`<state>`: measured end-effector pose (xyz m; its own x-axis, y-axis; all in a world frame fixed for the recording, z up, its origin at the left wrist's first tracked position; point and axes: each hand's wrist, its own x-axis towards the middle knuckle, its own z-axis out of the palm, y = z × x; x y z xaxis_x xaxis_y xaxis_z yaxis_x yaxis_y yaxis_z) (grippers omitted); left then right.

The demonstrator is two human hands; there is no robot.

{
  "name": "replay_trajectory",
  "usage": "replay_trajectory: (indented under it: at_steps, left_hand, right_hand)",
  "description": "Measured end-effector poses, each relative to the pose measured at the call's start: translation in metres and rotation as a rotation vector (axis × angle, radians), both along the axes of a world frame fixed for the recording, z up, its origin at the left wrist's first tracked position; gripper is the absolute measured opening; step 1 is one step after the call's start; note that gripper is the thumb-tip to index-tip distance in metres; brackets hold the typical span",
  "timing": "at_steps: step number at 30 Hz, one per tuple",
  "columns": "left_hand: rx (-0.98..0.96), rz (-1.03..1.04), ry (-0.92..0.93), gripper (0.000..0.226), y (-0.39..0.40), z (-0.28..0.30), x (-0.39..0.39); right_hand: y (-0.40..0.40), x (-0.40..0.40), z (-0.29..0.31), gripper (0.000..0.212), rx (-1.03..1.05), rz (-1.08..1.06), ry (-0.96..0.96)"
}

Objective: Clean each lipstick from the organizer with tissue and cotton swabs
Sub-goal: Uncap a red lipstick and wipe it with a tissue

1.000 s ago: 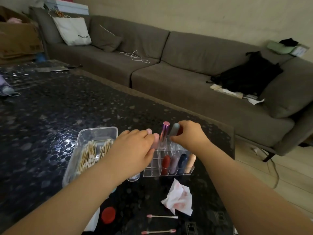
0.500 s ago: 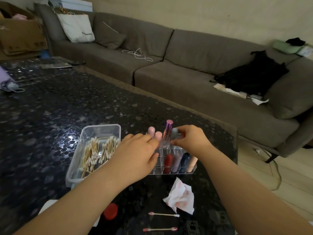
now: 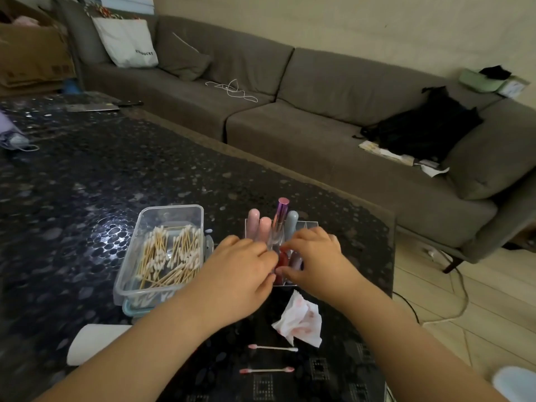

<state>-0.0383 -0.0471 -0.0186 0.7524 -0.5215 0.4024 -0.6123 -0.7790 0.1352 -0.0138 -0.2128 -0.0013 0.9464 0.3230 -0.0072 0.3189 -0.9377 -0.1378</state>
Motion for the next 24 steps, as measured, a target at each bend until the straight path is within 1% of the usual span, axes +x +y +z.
replay_trajectory:
  at_steps: [3,8,9,11,14,17,18,20,22,24]
  left_hand:
    - [-0.006,-0.009,0.011,0.025,0.002,-0.005,-0.006]
    - [-0.102,0.000,0.056,0.022,0.010,-0.003,-0.012]
    - [-0.131,0.002,0.072,0.019,0.011,-0.001,-0.015]
    - [-0.187,0.025,0.080,0.008,0.013,-0.001,-0.022]
    - [-0.244,0.096,0.125,0.016,0.011,-0.001,-0.038]
    - [-0.318,0.132,0.231,0.029,0.011,-0.008,-0.055]
    - [-0.335,0.133,0.279,0.030,0.011,-0.011,-0.061]
    - [-0.369,0.130,0.354,0.023,0.013,-0.017,-0.071]
    - [-0.396,0.140,0.390,0.014,0.016,-0.022,-0.080]
    - [-0.419,0.147,0.403,0.013,0.019,-0.026,-0.087]
  right_hand:
    - [0.006,0.005,-0.002,0.022,-0.015,-0.009,-0.047]
    - [0.002,0.007,0.017,0.024,-0.021,-0.041,-0.085]
    - [0.000,0.004,0.022,0.023,0.021,-0.051,-0.098]
    - [-0.002,-0.008,0.031,0.021,0.191,-0.072,-0.122]
    - [0.000,-0.037,0.039,0.013,0.394,-0.088,-0.073]
    - [0.005,-0.066,0.029,0.006,0.539,-0.120,0.045]
    - [0.007,-0.074,0.024,0.004,0.601,-0.131,0.071]
    - [0.010,-0.087,0.014,0.003,0.711,-0.160,0.124]
    - [0.013,-0.098,0.006,0.004,0.783,-0.186,0.183]
    - [0.016,-0.104,-0.001,0.003,0.839,-0.192,0.215]
